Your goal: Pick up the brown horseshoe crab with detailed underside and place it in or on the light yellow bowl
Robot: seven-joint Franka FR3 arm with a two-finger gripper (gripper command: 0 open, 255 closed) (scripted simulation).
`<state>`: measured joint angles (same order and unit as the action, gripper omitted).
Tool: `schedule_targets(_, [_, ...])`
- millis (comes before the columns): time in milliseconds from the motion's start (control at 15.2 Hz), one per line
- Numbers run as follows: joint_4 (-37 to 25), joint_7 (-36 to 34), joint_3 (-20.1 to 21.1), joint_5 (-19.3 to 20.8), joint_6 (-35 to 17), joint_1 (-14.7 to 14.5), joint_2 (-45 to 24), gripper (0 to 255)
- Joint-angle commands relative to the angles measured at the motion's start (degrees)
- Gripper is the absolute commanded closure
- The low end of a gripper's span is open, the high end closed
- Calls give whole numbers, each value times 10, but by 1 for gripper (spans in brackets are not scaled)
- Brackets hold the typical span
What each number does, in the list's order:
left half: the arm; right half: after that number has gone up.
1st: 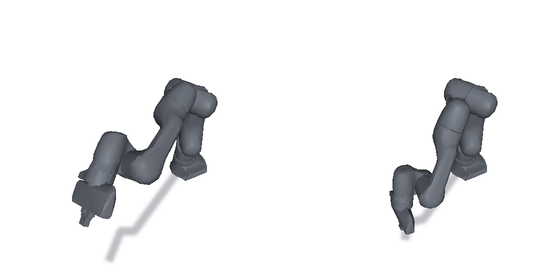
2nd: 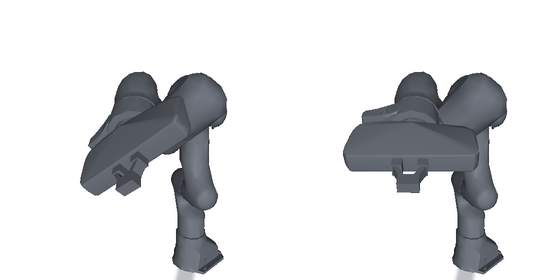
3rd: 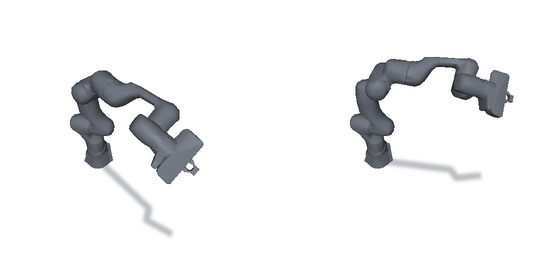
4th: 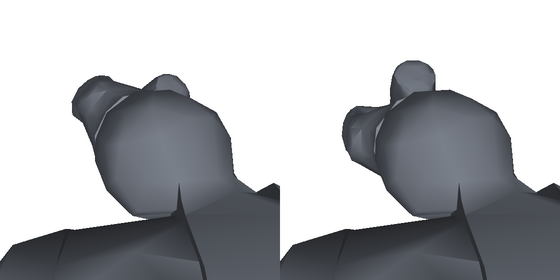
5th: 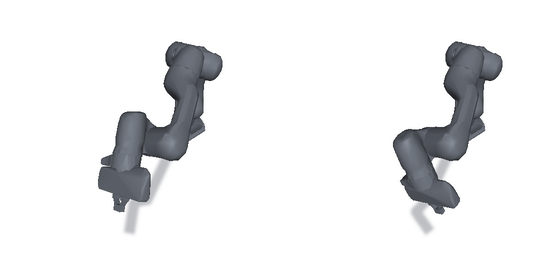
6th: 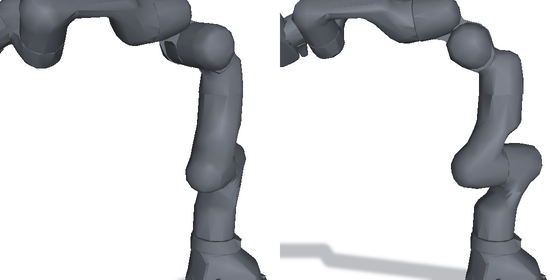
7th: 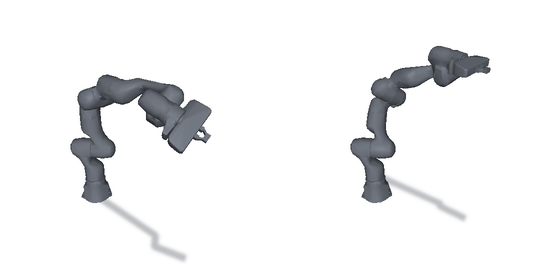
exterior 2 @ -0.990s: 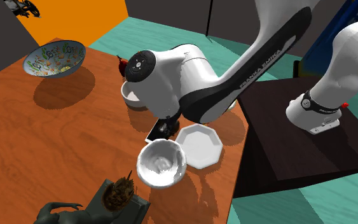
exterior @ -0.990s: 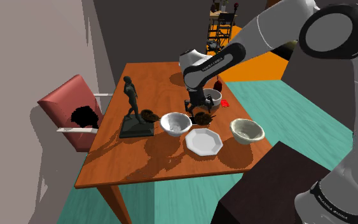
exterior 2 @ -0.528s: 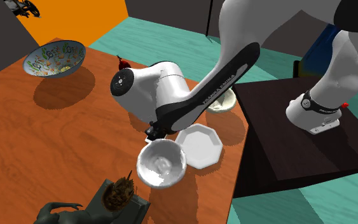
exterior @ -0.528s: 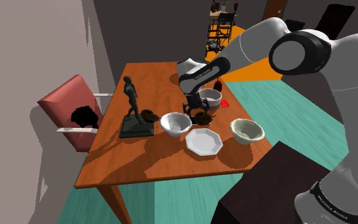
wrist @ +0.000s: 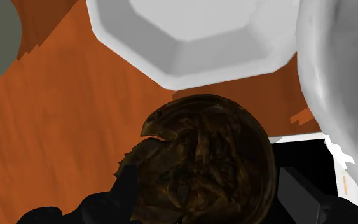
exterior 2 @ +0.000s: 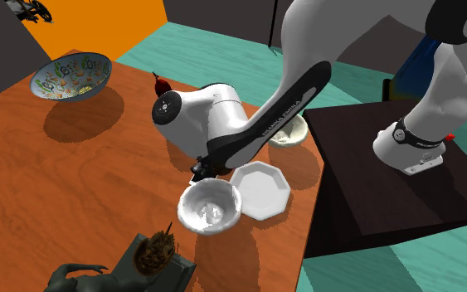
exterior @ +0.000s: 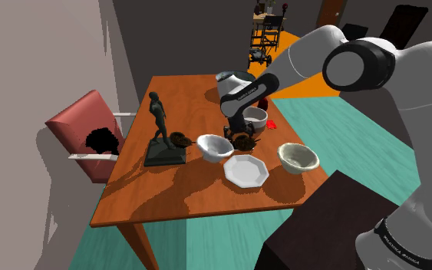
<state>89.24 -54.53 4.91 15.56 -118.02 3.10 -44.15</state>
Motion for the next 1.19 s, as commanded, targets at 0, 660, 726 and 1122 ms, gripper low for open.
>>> schedule_targets(0, [1, 1, 4, -1, 1, -4, -11, 0])
schedule_targets(660, [7, 1, 5, -2, 2, -5, -4, 255])
schedule_targets(726, [4, 2, 4, -2, 2, -4, -6, 255])
schedule_targets(1122, [4, 4, 6, -4, 14, -3, 6, 255])
